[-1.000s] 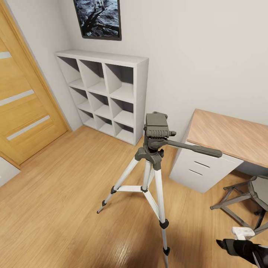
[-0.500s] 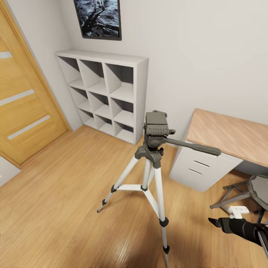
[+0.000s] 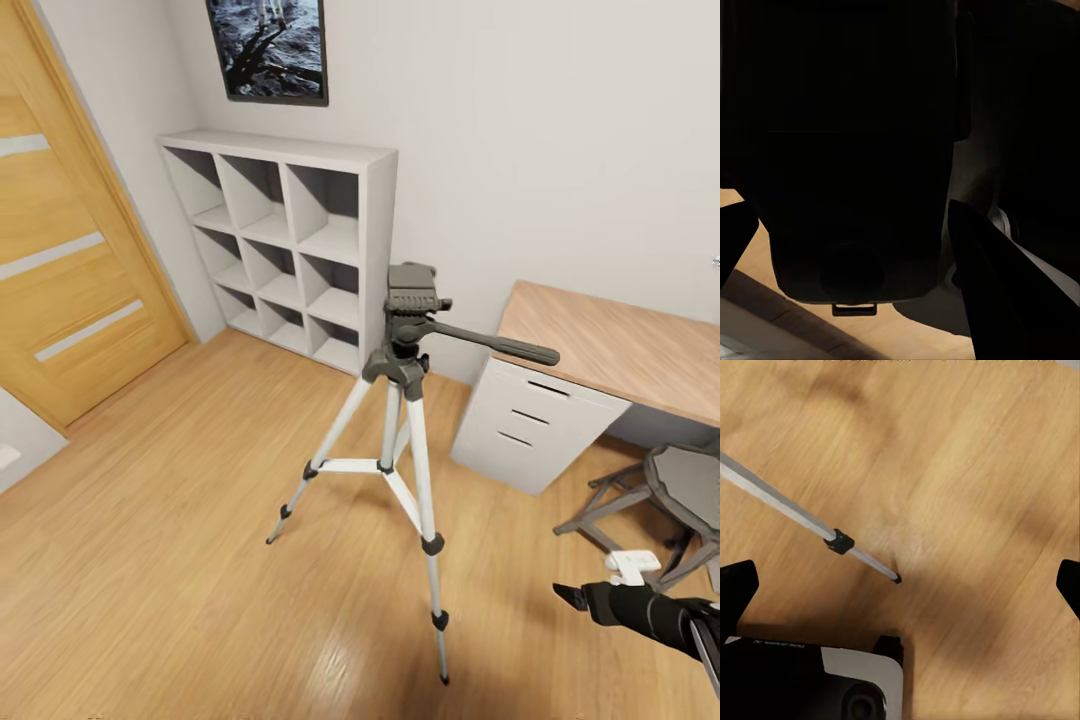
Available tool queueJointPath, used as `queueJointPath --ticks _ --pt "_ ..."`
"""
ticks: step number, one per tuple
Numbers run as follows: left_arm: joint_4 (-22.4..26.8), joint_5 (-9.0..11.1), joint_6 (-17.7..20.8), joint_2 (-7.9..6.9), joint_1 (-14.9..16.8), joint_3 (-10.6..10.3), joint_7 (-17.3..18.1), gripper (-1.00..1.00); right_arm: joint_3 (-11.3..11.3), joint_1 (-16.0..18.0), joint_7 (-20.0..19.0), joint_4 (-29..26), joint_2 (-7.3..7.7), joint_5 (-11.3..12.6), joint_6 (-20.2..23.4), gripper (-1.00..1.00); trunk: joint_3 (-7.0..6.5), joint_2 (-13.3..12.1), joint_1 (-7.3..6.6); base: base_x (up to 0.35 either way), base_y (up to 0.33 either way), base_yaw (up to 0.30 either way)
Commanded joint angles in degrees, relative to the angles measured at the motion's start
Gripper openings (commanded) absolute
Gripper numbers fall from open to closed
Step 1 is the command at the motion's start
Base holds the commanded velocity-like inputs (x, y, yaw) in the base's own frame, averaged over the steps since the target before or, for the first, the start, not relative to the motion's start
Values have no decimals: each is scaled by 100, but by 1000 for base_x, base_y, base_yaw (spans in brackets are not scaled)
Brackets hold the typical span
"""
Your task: Attach the digital camera to the camera tripod in the bedroom.
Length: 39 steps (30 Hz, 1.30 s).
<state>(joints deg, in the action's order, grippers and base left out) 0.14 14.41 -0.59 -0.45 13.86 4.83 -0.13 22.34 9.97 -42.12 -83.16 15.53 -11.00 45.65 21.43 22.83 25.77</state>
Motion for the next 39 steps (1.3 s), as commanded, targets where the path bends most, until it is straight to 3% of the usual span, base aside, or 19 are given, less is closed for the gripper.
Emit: queueJointPath --ticks 1,3,9,23,28,31,34,36,39 --pt "0 -13 -4 1 3 45 -5 -100 7 5 -58 -7 1 -58 -58 100 8 9 1 -94 0 0" --pt "-1 -16 0 1 3 45 -5 -100 10 5 -59 -7 -2 -48 -319 100 8 9 1 -50 0 0" --pt "-4 -28 6 10 3 42 -5 -100 -82 5 -49 7 -4 -43 -494 100 8 9 1 -11 -70 0" --pt "-4 -35 7 10 3 42 -5 -100 -225 5 -43 0 -6 -40 -505 100 8 9 1 0 -21 0" --pt "1 -32 7 10 3 43 -5 -100 -437 11 -7 -97 -5 -31 -498 100 8 9 1 0 -1 0" --pt "0 -34 7 10 3 44 -5 -100 -587 101 33 -275 -118 -12 -439 100 8 9 1 0 0 0" --pt "-2 -29 7 7 3 45 -5 -100 -822 629 43 -436 -440 -24 -193 100 8 9 1 0 0 0" --pt "0 -27 7 3 3 45 -5 -100 -1170 1234 49 -483 -700 -39 556 100 8 9 1 0 0 0" --pt "3 -26 4 -2 3 45 -5 -100 -1543 1640 66 -500 -971 -49 1181 100 8 9 1 0 0 0"
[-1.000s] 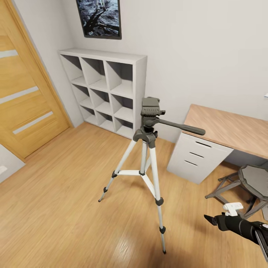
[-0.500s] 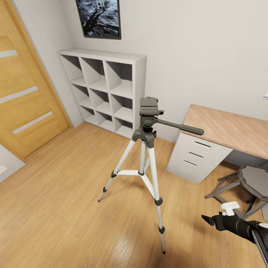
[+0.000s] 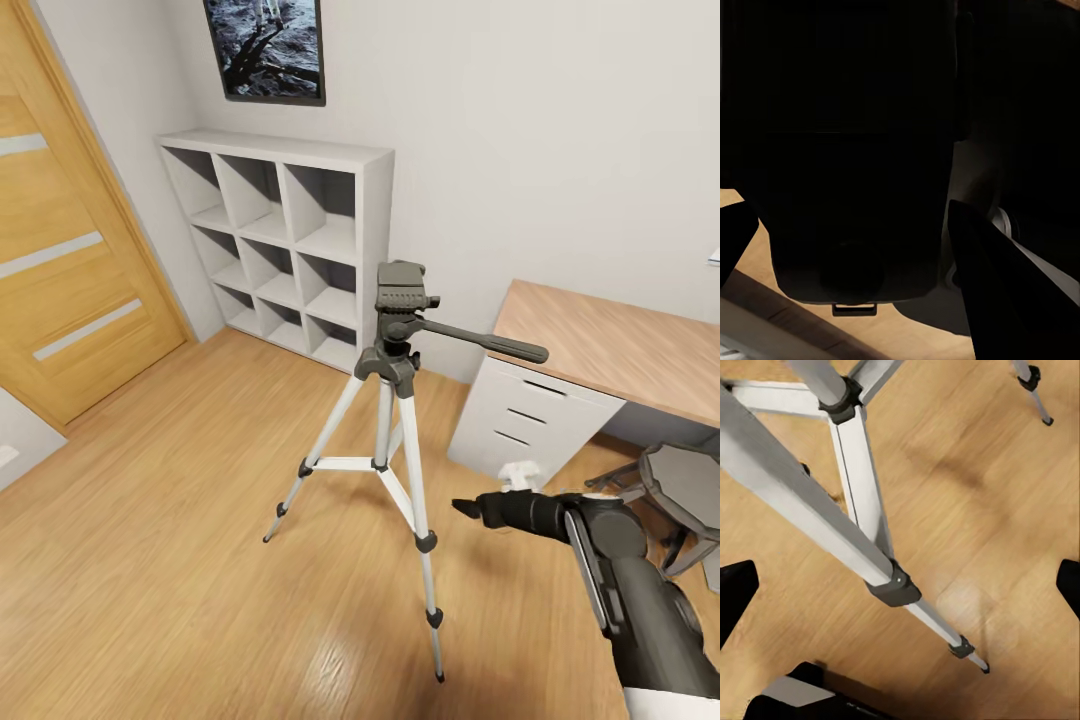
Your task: Attach the digital camera to the camera tripod in the bedroom.
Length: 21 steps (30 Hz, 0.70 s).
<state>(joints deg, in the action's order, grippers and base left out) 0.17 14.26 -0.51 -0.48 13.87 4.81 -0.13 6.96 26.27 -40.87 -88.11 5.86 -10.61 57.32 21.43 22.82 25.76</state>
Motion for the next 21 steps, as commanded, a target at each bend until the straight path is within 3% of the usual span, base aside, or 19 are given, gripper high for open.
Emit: queueJointPath --ticks 1,2,4,5,6,9,17,21 --pt "-1 -11 -8 -2 2 46 -5 -100 -103 102 -26 -11 -166 -95 130 100 9 10 2 0 0 0" --pt "-2 -11 -14 -3 2 46 -5 -100 -168 161 38 -15 -331 -102 201 100 9 10 2 0 0 0" --pt "-1 -11 -22 -4 2 46 -5 -100 -211 198 140 -17 -477 -107 245 100 9 10 2 0 0 0" --pt "-1 -11 -29 -5 2 46 -5 -100 -280 243 490 -15 -696 -109 268 100 9 10 2 0 0 0" --pt "0 -11 -28 -5 2 46 -5 -100 -307 251 621 -15 -735 -109 268 100 9 10 2 0 0 0" --pt "0 -9 -30 -8 2 45 -5 -100 -379 262 836 -20 -795 -108 268 100 9 10 2 0 0 0" --pt "-1 -4 -38 -12 2 46 -5 -100 -404 265 897 -27 -826 -108 186 100 9 10 2 0 0 0" --pt "0 -3 -43 -13 2 46 -5 -100 -405 265 903 -32 -956 -102 157 100 9 10 2 0 0 0"
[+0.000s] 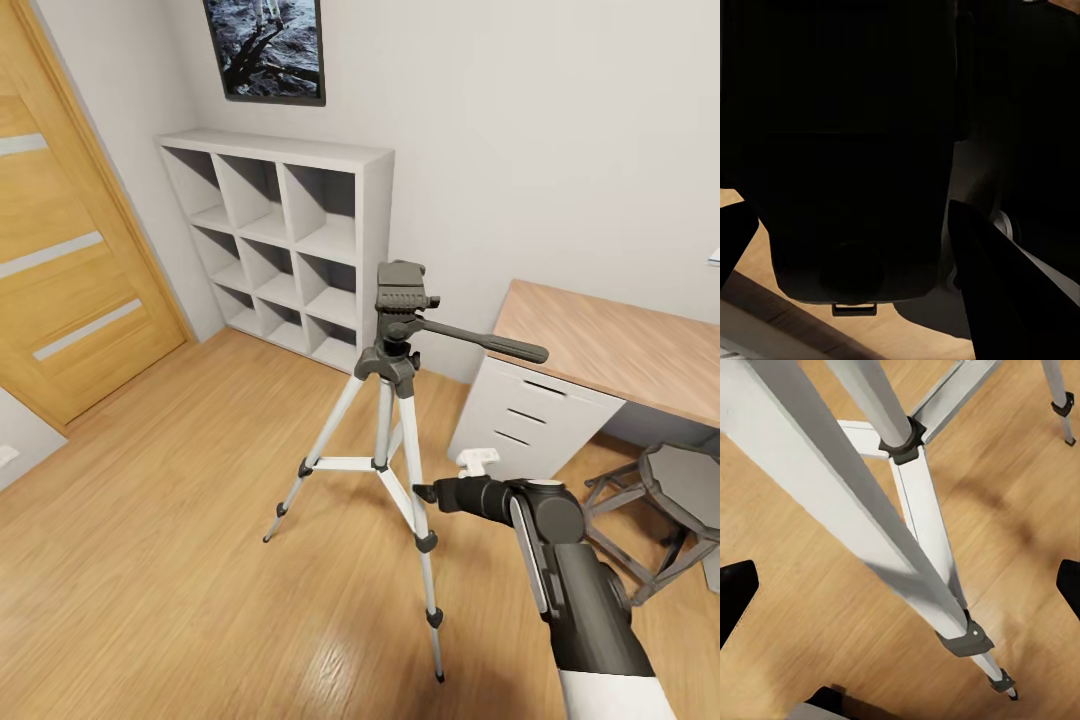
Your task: Attach the digital camera to the camera tripod in the bedroom.
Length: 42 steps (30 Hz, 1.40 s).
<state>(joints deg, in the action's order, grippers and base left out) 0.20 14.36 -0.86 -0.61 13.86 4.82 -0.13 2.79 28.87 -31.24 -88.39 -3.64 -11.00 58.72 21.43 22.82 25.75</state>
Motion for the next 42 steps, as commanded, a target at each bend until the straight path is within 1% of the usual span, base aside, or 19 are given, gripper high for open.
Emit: queueJointPath --ticks 1,3,5,6,7,8,10,13,14,17,19,20,25,31,35,42 --pt "-2 -12 -9 0 3 45 -5 -100 8 5 -59 -4 -57 -62 15 100 9 9 3 0 0 0" --pt "-4 -12 -10 0 3 44 -5 -100 -24 5 -53 -4 -138 -64 11 100 9 9 3 0 0 0" --pt "-3 -12 -10 0 3 45 -5 -100 -149 5 -48 -3 -181 -66 10 100 9 9 3 0 0 0" --pt "-4 -12 -10 0 3 45 -5 -100 -270 5 -44 -3 -200 -67 9 100 9 9 3 0 0 0" --pt "-4 -12 -10 0 3 45 -5 -100 -330 5 -38 -5 -210 -68 9 100 9 9 3 0 0 0" --pt "-5 -12 -10 0 3 45 -5 -100 -437 5 -13 -9 -242 -68 6 100 9 9 3 0 0 0" --pt "-7 -12 -8 0 3 44 -5 -100 -540 5 69 -15 -302 -69 3 100 9 9 3 0 0 0" --pt "-6 -12 -5 0 3 45 -5 -100 -593 5 199 -18 -353 -69 -7 100 9 9 3 0 0 0" --pt "-5 -12 -4 0 3 45 -5 -100 -613 5 302 -19 -377 -69 -42 100 9 9 3 0 0 0" --pt "-6 -12 -3 0 3 45 -5 -100 -630 5 469 -20 -397 -69 -164 100 9 9 3 0 0 0" --pt "-6 -12 -2 0 3 45 -5 -100 -639 5 643 -16 -408 -69 -333 100 9 9 3 0 0 0" --pt "-4 -13 -2 0 3 45 -5 -100 -643 5 830 -16 -410 -69 -484 100 9 9 3 0 0 0" --pt "-6 -14 -2 1 3 45 -5 -100 -648 5 1185 -12 -410 -69 -633 100 9 9 3 0 0 0" --pt "-4 -14 -2 0 3 45 -5 -100 -648 22 1321 -2 -414 -68 -654 100 9 9 3 0 0 0" --pt "-3 -12 -2 0 3 45 -5 -100 -648 125 1345 13 -436 -58 -658 100 9 9 3 0 0 0" --pt "-3 -12 -2 1 3 45 -5 -100 -648 387 1356 33 -570 -18 -652 100 9 9 3 0 0 0"
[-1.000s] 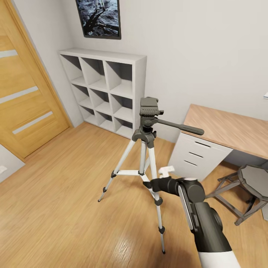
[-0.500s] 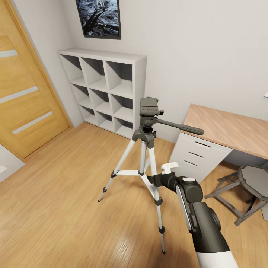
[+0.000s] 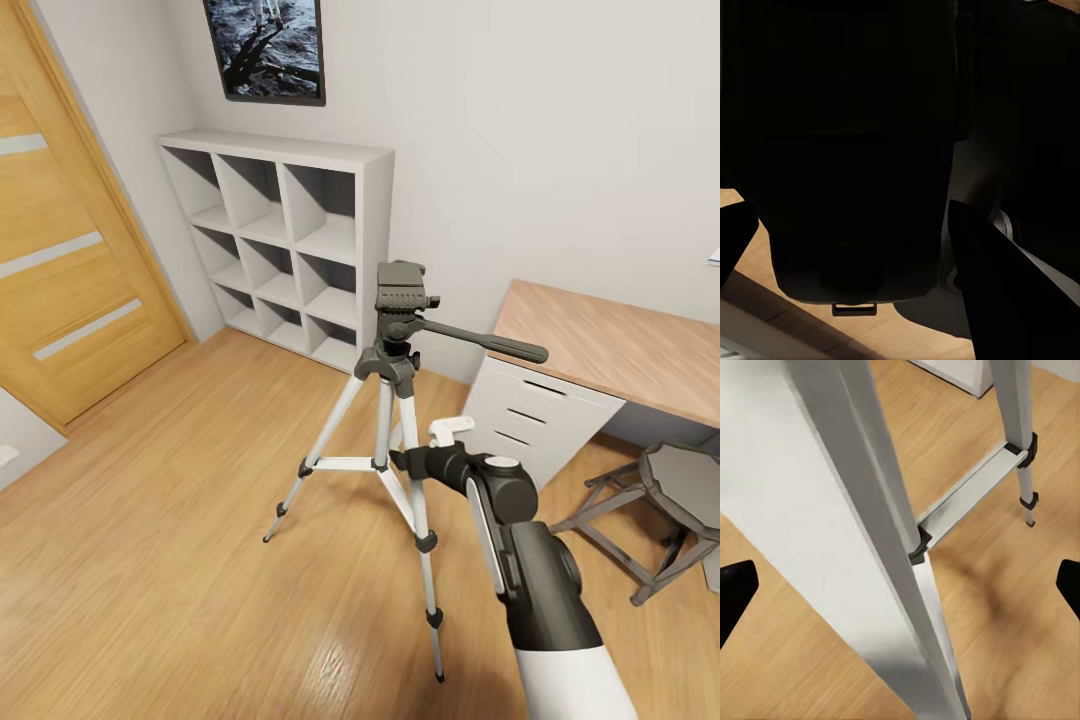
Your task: Attach the digital camera to the camera tripod in the bedroom.
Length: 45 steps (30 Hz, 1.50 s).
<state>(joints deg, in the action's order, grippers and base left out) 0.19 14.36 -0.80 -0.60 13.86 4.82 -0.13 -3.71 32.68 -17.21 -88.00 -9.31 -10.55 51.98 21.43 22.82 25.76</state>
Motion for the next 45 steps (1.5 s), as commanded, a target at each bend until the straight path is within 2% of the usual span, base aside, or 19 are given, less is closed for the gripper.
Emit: queueJointPath --ticks 1,6,9,12,24,25,45 --pt "-2 -12 -8 0 3 45 -5 -100 2 17 -46 -4 -9 -57 22 100 9 9 3 0 0 0" --pt "-3 -12 -8 0 3 45 -5 -100 2 84 -46 19 -69 -32 14 100 9 9 3 0 0 0" --pt "-4 -12 -8 0 3 45 -5 -100 2 362 -45 315 -69 -30 -157 100 9 9 3 0 0 0" --pt "-4 -13 -8 -1 3 45 -5 -100 2 465 -44 478 -69 -35 -292 100 9 9 3 0 0 0" --pt "-4 -12 -16 -1 3 45 -9 -100 10 536 -45 607 -69 -48 -402 100 9 9 3 0 0 0" --pt "-5 -12 -16 -1 3 45 -10 -100 10 536 -45 607 -69 -49 -402 -100 9 9 3 0 0 0" --pt "14 -71 -34 -6 3 28 -63 -100 8 537 -57 536 -69 -107 -416 -100 9 9 3 0 0 0"
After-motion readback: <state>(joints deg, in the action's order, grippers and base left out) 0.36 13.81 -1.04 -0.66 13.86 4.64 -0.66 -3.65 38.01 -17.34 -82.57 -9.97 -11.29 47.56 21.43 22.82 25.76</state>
